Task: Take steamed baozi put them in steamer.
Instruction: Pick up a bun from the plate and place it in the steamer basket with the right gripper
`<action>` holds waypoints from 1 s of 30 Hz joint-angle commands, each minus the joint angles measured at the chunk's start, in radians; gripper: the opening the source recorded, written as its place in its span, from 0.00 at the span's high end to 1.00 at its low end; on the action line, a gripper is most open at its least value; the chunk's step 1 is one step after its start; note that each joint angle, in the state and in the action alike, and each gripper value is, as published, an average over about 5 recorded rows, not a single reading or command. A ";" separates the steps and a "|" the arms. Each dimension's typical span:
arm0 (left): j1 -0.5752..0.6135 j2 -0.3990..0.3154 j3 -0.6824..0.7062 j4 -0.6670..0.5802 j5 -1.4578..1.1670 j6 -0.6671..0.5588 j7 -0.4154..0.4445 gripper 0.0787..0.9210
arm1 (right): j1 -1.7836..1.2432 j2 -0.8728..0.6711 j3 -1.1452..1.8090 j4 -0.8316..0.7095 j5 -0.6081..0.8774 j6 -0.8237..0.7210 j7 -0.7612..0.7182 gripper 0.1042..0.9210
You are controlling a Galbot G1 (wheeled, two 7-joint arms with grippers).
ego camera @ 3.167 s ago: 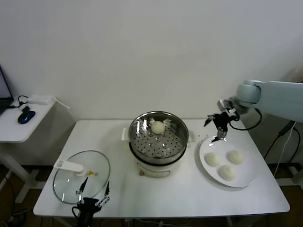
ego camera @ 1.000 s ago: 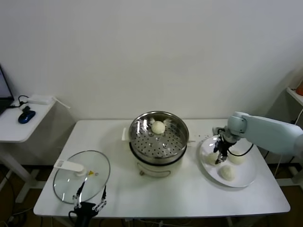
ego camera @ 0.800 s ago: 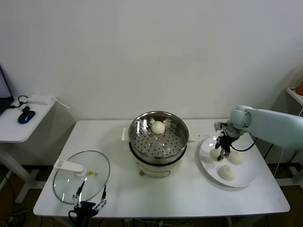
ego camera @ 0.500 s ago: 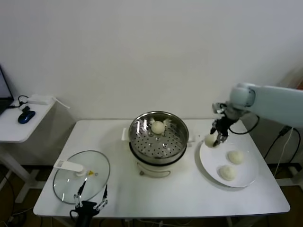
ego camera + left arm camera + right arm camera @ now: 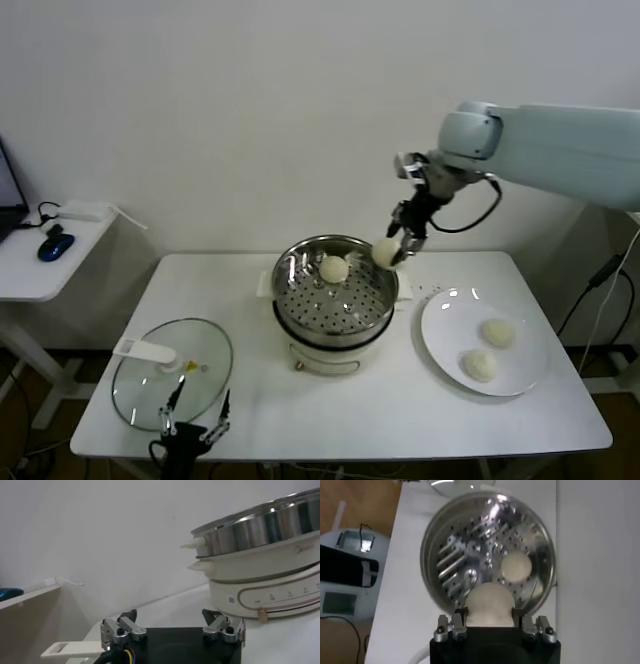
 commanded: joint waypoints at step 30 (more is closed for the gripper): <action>-0.010 -0.005 -0.008 0.015 -0.001 0.001 0.003 0.12 | -0.409 0.320 0.150 -0.318 -0.157 -0.008 0.058 0.39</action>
